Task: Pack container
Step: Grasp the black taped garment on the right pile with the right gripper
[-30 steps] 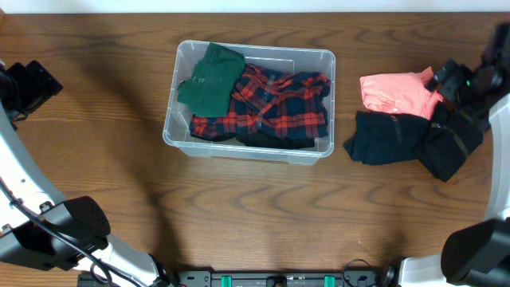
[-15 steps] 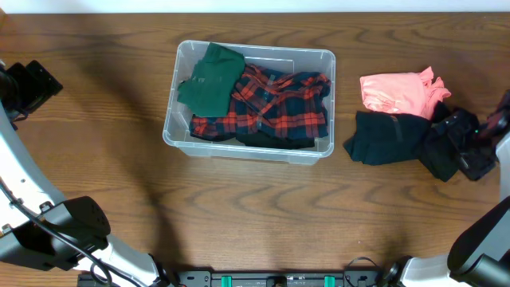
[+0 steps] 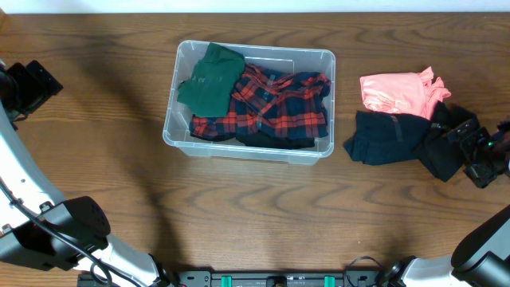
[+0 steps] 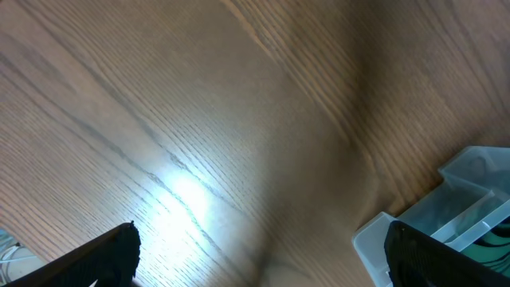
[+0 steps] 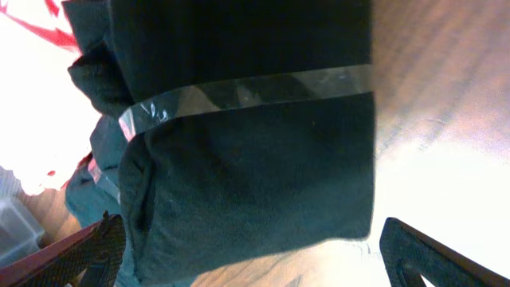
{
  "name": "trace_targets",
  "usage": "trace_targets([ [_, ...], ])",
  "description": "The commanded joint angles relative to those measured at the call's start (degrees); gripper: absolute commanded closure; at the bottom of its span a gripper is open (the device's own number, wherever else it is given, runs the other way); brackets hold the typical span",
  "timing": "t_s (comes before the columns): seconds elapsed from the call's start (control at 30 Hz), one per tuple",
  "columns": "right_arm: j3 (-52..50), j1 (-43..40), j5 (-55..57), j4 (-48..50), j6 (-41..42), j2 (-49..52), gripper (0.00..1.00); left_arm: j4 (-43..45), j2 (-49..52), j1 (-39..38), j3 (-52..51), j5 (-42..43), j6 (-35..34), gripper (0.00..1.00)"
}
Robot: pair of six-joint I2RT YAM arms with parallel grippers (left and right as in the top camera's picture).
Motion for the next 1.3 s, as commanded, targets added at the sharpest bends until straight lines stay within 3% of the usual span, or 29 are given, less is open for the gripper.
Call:
trace_targets([
  [0.0,-3.63,-1.46,-6.34,2.6,-7.43,0.17,0.01,-0.15,0.22,0.13,-0.15,-0.07,-0.55,0.02],
  [0.7,-14.45,-1.68,-2.78,18.27,-7.5,0.2,0.16,-0.15,0.22,0.13,-0.15,-0.07,-0.55,0.02],
  [0.87,-15.02,-1.66,-2.6,19.39,-8.72,0.2,0.38,-0.15,0.22,0.13,-0.15,-0.07,-0.55,0.02],
  [1.13,-14.99,-1.49,-2.67,19.56,-8.68,0.17,0.98,-0.15,0.22,0.13,-0.15,-0.07,-0.55,0.02],
  [1.27,-14.4,-0.63,-4.44,19.06,-7.98,0.15,0.99,-0.15,0.22,0.13,-0.15,-0.07,-0.55,0.02],
])
